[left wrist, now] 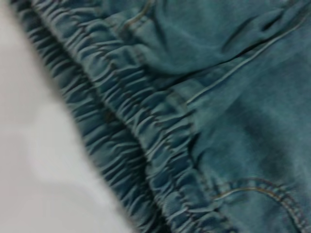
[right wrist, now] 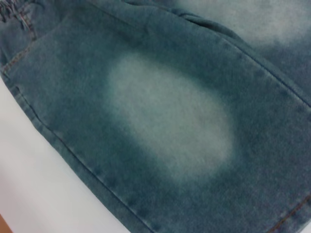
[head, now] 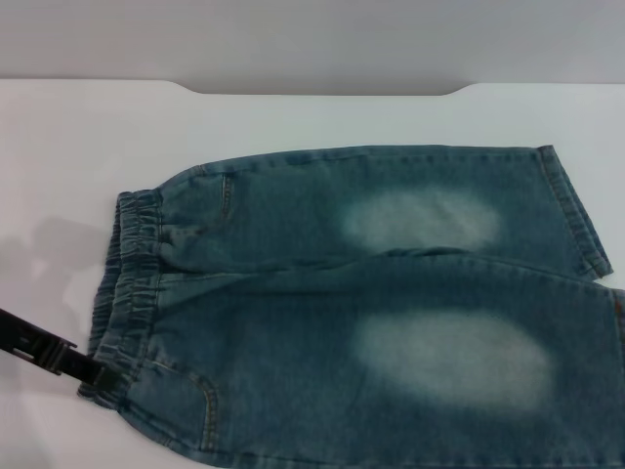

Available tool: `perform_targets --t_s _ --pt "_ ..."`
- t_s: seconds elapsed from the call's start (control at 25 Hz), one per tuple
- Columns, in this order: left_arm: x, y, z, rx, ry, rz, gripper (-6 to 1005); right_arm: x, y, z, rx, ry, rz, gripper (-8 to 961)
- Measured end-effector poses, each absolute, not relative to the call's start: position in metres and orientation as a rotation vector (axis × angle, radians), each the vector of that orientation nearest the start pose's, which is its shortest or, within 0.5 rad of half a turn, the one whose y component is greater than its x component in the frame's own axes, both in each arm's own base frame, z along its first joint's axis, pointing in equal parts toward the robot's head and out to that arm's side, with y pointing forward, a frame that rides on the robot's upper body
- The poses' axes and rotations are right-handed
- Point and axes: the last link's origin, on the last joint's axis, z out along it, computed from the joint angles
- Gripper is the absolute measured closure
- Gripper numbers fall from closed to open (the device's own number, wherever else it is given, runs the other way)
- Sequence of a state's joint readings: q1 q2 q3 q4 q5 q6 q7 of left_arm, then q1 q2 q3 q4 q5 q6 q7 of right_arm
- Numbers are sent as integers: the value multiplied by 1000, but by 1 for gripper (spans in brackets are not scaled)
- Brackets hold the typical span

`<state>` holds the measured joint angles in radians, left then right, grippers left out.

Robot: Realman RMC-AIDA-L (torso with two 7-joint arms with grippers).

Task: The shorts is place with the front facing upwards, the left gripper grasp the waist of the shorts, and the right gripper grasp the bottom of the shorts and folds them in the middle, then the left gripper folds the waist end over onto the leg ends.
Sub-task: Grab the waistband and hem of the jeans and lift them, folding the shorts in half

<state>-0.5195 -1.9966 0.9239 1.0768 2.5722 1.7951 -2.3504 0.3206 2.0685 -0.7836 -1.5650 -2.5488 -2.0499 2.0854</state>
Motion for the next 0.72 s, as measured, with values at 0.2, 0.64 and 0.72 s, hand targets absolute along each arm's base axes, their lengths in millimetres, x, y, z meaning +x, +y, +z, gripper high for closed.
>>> perform_targets --t_s 0.2,0.64,0.72 --pt "-294 313 57 -2508 -1517 429 431 276 253 111 -2659 1143 -335 431" --pt "-292 317 65 -2495 -1494 450 431 277 255 111 -2661 1138 -332 431" --pt "-290 317 64 -2513 -1491 455 432 277 256 111 -2659 1139 -330 431"
